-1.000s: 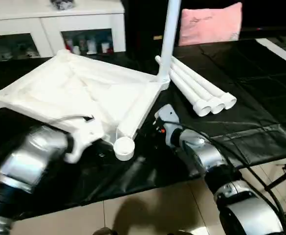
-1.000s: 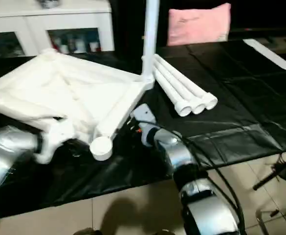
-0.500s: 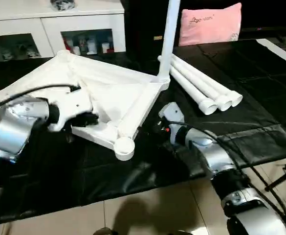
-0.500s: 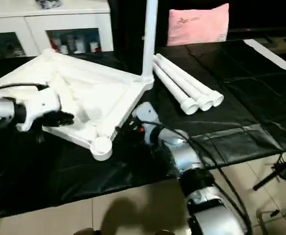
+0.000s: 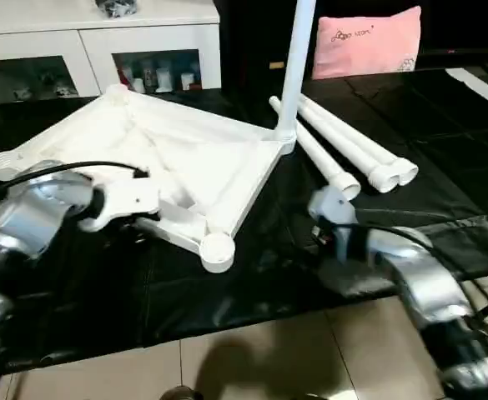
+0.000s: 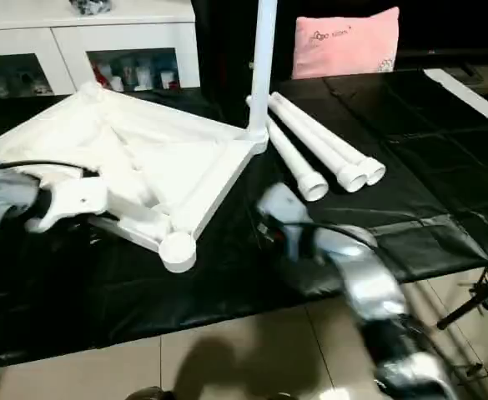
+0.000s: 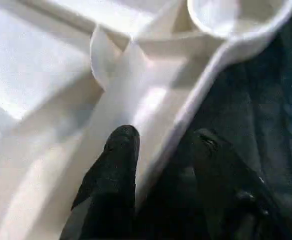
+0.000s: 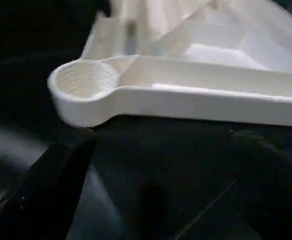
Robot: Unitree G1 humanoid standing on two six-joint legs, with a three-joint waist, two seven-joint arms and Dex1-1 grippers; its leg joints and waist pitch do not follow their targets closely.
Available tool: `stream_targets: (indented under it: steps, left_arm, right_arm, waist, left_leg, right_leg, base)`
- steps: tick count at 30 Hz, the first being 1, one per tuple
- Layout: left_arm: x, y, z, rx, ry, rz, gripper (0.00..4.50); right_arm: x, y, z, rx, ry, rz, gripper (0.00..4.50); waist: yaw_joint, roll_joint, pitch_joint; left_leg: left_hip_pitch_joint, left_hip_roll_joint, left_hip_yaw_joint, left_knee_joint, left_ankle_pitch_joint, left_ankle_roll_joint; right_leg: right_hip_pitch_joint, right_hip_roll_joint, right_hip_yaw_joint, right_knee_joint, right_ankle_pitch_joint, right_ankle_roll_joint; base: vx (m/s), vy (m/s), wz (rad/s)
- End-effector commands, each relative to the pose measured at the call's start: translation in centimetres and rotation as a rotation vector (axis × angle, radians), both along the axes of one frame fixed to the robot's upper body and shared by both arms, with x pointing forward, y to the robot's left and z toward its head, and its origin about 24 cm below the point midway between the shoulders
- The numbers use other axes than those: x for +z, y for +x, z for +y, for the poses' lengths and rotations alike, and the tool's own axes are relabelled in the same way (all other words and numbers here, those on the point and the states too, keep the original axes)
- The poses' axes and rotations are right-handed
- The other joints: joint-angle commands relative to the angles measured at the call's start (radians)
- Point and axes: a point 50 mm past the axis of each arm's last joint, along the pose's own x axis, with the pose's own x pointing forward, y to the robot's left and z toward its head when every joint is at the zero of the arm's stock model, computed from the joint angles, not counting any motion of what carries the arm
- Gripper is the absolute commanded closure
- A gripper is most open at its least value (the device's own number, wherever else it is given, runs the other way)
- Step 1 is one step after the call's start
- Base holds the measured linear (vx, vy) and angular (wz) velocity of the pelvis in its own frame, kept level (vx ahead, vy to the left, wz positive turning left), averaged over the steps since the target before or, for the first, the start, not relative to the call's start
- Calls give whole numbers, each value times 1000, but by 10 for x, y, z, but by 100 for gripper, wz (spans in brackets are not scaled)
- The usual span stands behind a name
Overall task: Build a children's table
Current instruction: Rotate table base
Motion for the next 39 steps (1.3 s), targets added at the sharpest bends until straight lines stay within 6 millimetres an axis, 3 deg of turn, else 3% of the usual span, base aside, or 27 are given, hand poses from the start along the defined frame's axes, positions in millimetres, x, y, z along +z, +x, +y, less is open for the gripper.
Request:
stream_targets:
  steps: [1, 8, 13, 20, 31, 39]
  left_arm:
    - [-4, 3, -2, -5, 23, 1, 260]
    - [-25, 6, -2, -25, 108, 41, 260]
    - [-27, 12, -3, -7, 121, 24, 260]
    - [-28, 14, -8, -53, 134, 57, 318]
    - [-27, 12, -7, -61, 151, 173, 386]
    - [-29, 19, -5, 188, 11, 190, 412]
  right_arm:
    - [3, -4, 1, 28, -3, 6, 0]
    - [6, -10, 0, 45, -19, 28, 0]
    - [9, -13, 1, 63, -18, 36, 0]
    - [8, -25, 2, 158, -52, 84, 0]
    - [10, -22, -2, 128, -57, 75, 0]
    - [11, -16, -3, 80, -50, 54, 0]
  waist:
    - [2, 15, -73]
    - [6, 19, -74]
    - [12, 21, -75]
    - [17, 19, -73]
    - [15, 17, -74]
    - [14, 16, -72]
  left_leg:
    - [21, 25, -8, -74, -329, -28]
    - [25, 27, -9, -74, -335, -34]
    - [27, 27, -10, -74, -341, -39]
    - [24, 28, -10, -73, -327, -26]
    - [23, 29, -10, -73, -320, -27]
    - [22, 26, -8, -71, -315, -19]
  right_leg:
    - [45, -41, 32, -66, -190, -215]
    - [44, -41, 31, -69, -185, -216]
    - [45, -43, 31, -68, -176, -216]
    - [48, -44, 31, -69, -161, -225]
    - [50, -47, 31, -66, -148, -242]
    - [51, -48, 31, -71, -210, -237]
  base:
    - [0, 0, 0]
    - [0, 0, 0]
    - [0, 0, 0]
    - [0, 0, 0]
    - [0, 0, 0]
    - [0, 0, 0]
